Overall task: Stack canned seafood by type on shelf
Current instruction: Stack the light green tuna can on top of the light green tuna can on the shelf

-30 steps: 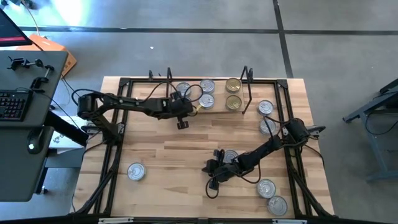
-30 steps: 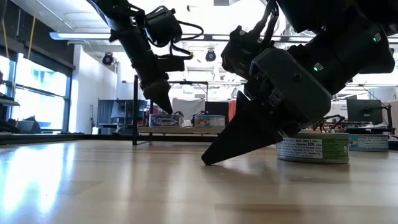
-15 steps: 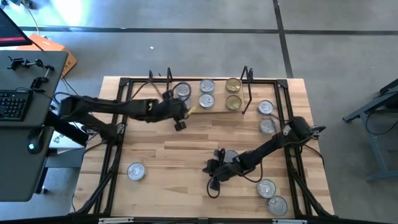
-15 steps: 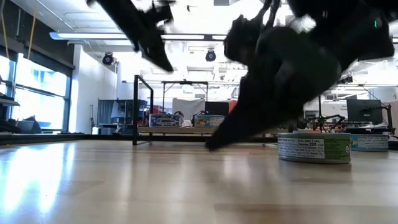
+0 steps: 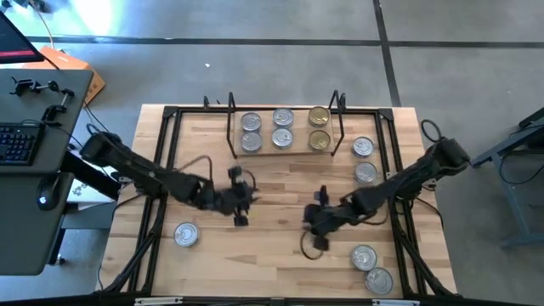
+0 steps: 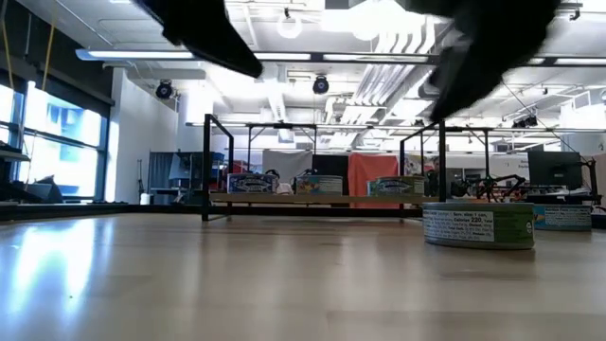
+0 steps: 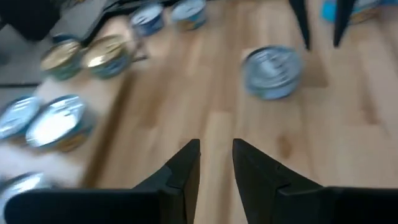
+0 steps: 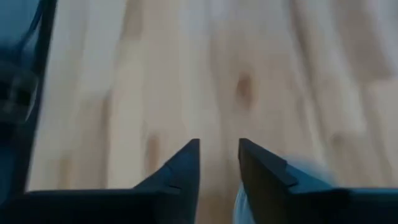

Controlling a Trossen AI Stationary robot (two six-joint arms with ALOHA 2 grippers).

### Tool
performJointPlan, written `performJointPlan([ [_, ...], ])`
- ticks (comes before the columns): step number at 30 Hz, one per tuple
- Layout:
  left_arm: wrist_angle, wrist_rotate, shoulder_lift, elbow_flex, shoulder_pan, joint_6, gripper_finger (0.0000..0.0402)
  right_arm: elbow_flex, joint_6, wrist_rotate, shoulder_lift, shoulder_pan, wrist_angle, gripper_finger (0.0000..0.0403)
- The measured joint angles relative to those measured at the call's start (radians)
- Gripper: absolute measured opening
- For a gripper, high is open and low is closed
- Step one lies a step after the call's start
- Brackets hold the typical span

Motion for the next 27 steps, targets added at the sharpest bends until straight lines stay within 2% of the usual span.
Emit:
performJointPlan([
  [2, 0.151, 0.008, 0.055, -0.046, -0.023, 0.013, 0.0084, 0.0, 0.026, 0.032, -0.011, 0.062, -0.056, 0.0125],
  [6, 0.518, 0.08, 0.209, -0.095, -0.032, 0.093, 0.0084, 0.0, 0.137, 0.279, 0.0, 0.212, -0.11, 0.0135],
  [9, 0.755, 0.21, 0.356, -0.071, -0.014, 0.216, 0.0084, 0.0, 0.287, 0.405, 0.013, 0.304, -0.152, 0.0134],
  [12, 0.866, 0.345, 0.499, 0.01, 0.012, 0.287, 0.0089, 0.001, 0.438, 0.499, 0.018, 0.373, -0.181, 0.0134],
  [15, 0.855, 0.419, 0.619, 0.139, 0.04, 0.334, 0.0108, 0.001, 0.552, 0.583, 0.03, 0.422, -0.223, 0.0134],
  [18, 0.787, 0.443, 0.718, 0.282, 0.065, 0.381, 0.0133, 0.001, 0.618, 0.635, 0.038, 0.451, -0.262, 0.0134],
  [23, 0.491, 0.448, 0.813, 0.482, 0.107, 0.487, 0.0158, 0.001, 0.657, 0.632, 0.039, 0.454, -0.279, 0.0134],
  [27, 0.352, 0.452, 0.848, 0.562, 0.131, 0.529, 0.0147, 0.001, 0.656, 0.629, 0.039, 0.454, -0.274, 0.0134],
])
